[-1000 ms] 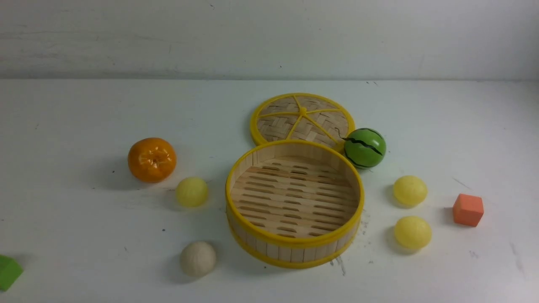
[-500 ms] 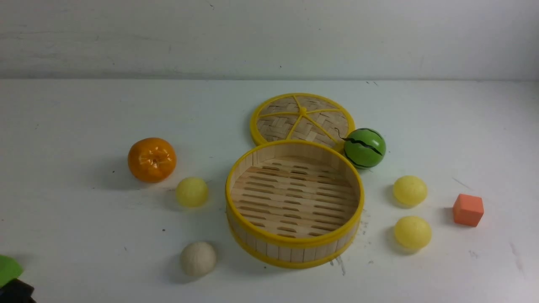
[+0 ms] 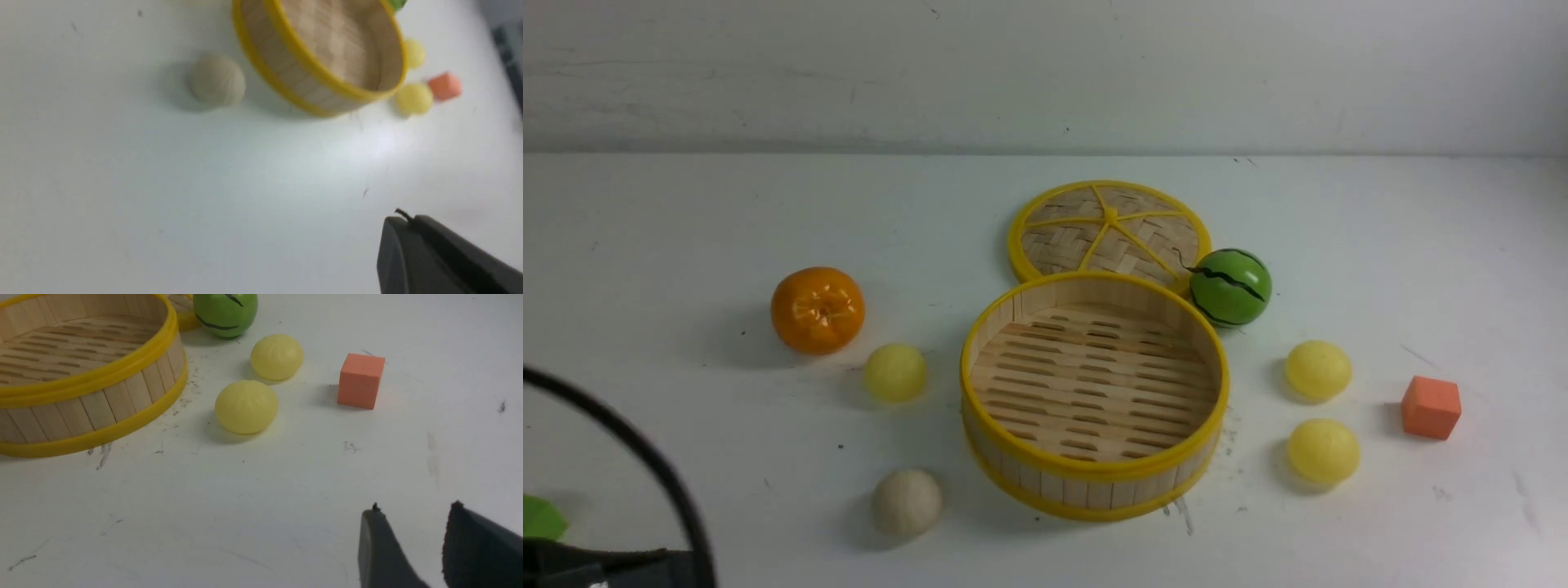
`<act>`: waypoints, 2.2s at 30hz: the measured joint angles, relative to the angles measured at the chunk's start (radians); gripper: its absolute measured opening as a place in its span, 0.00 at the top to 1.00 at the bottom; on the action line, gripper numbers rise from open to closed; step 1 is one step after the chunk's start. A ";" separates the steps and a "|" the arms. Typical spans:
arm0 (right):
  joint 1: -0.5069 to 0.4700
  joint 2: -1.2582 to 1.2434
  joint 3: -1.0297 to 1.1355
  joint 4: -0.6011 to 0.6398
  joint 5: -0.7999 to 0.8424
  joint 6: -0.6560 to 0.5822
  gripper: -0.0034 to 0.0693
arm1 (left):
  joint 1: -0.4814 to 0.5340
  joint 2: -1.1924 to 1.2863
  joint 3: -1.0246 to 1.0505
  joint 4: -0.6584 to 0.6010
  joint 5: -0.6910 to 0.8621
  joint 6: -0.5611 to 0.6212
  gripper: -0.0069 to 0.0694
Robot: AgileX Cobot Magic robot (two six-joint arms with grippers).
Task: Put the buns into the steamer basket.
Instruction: Use the left arm to grab a steamed stuffed bun
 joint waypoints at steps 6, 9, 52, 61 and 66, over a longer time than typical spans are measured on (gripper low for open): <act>0.000 0.000 0.000 -0.001 0.000 0.000 0.62 | -0.011 0.429 -0.143 0.050 0.012 0.108 0.93; 0.000 0.000 0.000 -0.001 0.000 0.000 0.62 | -0.120 0.580 -0.221 0.068 0.001 0.091 0.93; 0.000 0.000 0.000 -0.002 0.000 0.000 0.62 | -0.382 1.190 -0.598 0.553 -0.129 -0.159 0.65; 0.000 0.000 0.000 -0.002 0.000 0.000 0.62 | -0.382 1.190 -0.629 0.538 -0.058 -0.148 0.93; 0.000 0.000 0.000 -0.002 0.000 0.000 0.62 | -0.396 1.162 -0.661 0.542 0.015 -0.147 0.93</act>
